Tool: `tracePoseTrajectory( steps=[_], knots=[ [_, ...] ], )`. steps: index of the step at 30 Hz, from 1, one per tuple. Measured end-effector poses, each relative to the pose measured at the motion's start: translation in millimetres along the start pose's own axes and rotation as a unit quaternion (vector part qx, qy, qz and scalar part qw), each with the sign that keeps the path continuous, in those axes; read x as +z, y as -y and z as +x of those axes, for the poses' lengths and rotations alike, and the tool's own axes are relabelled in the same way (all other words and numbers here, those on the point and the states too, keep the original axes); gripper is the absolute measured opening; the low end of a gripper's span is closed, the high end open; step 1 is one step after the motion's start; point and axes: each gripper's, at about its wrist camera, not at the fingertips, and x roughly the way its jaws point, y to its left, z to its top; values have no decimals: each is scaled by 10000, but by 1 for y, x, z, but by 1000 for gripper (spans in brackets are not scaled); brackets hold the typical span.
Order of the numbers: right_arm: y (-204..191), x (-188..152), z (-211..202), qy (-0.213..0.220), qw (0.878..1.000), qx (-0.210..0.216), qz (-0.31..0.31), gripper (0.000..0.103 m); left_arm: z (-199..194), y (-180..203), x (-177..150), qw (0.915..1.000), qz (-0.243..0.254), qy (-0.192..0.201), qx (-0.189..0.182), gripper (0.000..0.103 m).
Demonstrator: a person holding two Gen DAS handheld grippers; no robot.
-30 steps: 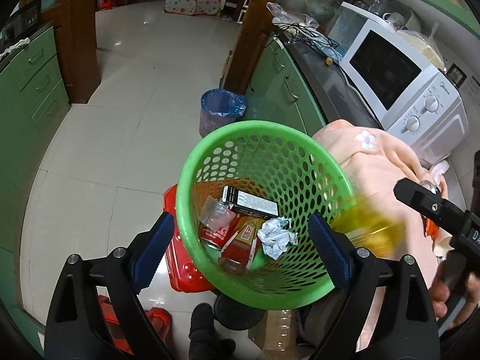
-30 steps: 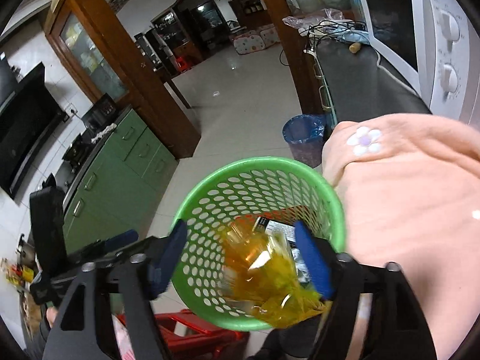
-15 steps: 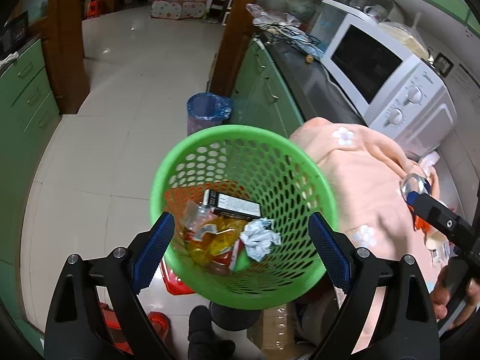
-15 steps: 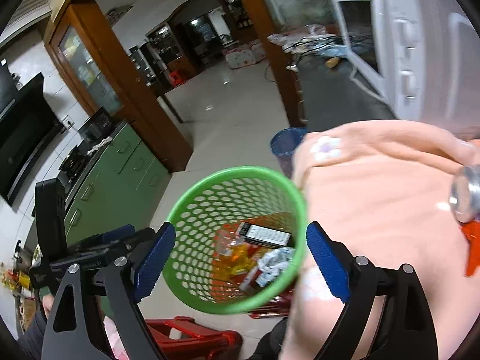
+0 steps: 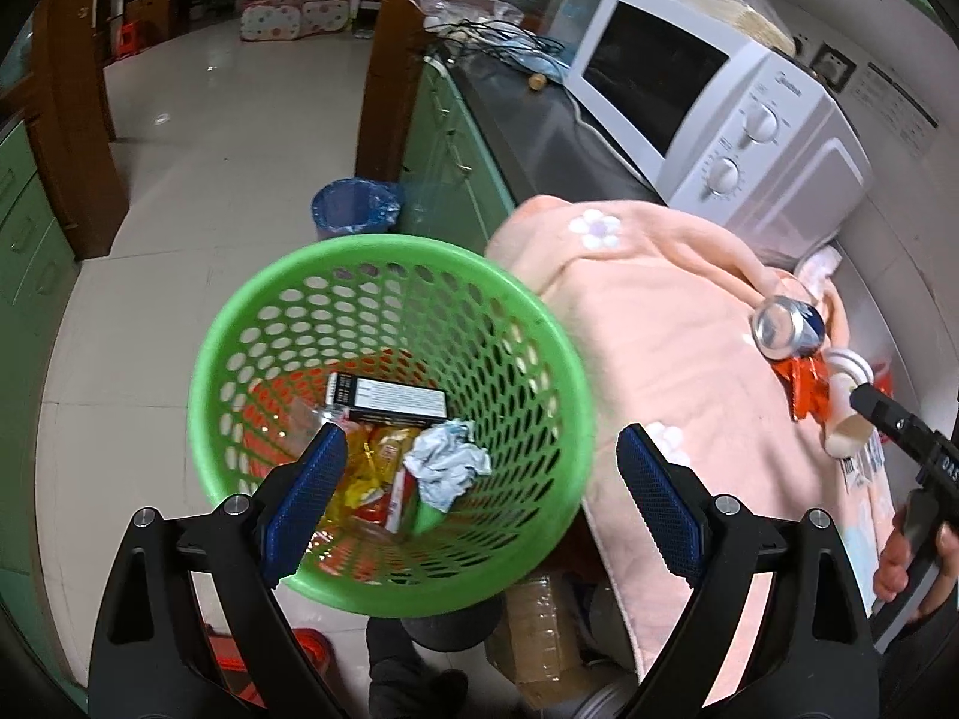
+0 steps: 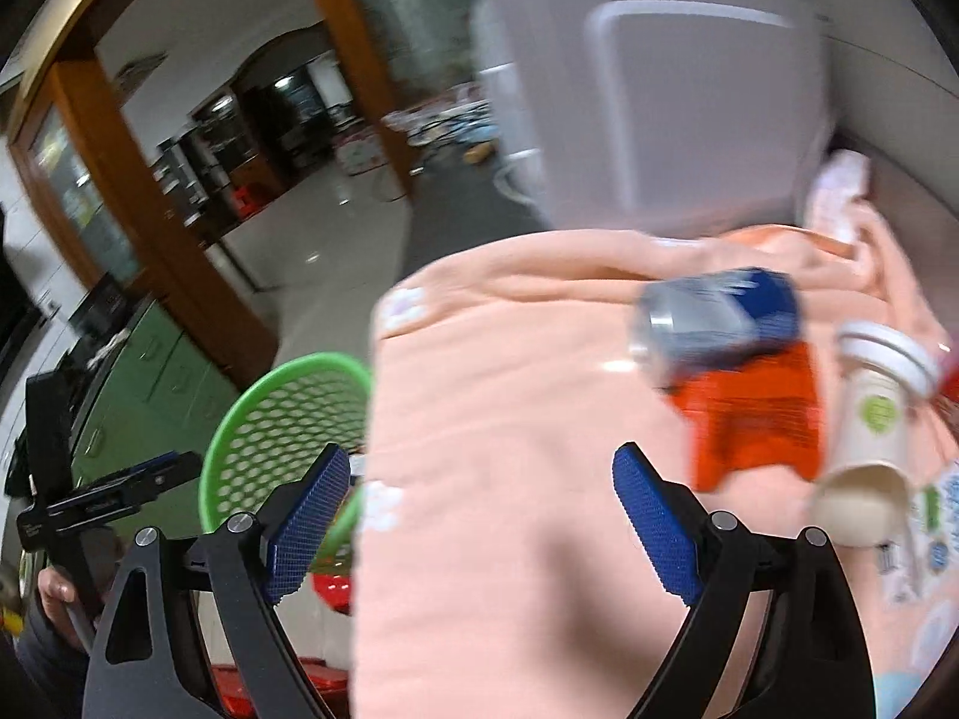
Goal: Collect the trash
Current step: 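Grasp the blue-silver can with the left tool while the right tool grasps the white paper cup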
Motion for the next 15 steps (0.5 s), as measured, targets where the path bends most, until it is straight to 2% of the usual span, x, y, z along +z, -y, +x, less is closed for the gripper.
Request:
tracePoseTrajectory(
  steps=[8,15],
  knots=[
    [69,6,-27,132,9970,-624,441,86,9,30,1,9995,256,-71,-145,90],
    [124,12,-33,-148,9907,-923,984,85,17,64,6,9977,581,-103,-332,90]
  ],
)
